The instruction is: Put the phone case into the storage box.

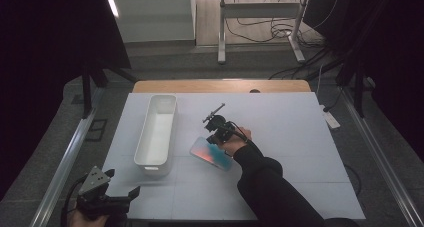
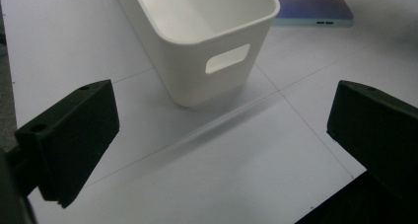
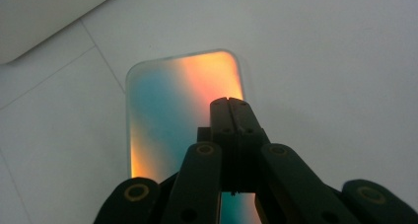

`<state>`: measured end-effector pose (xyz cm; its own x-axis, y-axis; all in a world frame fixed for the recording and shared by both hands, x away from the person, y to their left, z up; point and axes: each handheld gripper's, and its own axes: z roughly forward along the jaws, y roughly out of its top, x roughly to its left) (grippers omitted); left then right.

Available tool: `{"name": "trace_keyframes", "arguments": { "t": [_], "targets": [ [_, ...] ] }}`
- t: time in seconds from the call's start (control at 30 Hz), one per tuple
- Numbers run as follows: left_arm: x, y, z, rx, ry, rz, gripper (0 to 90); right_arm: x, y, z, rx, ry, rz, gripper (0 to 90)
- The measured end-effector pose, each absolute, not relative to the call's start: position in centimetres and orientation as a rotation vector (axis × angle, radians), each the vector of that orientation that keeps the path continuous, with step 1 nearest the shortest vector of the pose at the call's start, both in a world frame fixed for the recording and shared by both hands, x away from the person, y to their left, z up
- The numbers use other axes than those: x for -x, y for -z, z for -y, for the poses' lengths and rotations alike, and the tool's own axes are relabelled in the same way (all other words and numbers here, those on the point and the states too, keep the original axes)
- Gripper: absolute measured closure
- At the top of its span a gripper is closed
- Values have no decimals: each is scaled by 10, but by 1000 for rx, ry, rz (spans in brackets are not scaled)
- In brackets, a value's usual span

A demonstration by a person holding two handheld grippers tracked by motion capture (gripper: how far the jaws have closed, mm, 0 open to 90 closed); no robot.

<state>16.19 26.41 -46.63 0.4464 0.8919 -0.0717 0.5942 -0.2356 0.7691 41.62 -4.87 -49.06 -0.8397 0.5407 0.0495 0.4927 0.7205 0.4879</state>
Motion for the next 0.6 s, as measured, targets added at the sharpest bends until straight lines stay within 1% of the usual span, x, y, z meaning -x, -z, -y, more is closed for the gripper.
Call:
{"name": "trace_keyframes", "arguments": {
  "t": [0.6],
  "targets": [
    [-162, 466, -264, -1953, -506, -1245, 2, -440, 504, 33, -940, -737, -2776, 891]
  ]
}}
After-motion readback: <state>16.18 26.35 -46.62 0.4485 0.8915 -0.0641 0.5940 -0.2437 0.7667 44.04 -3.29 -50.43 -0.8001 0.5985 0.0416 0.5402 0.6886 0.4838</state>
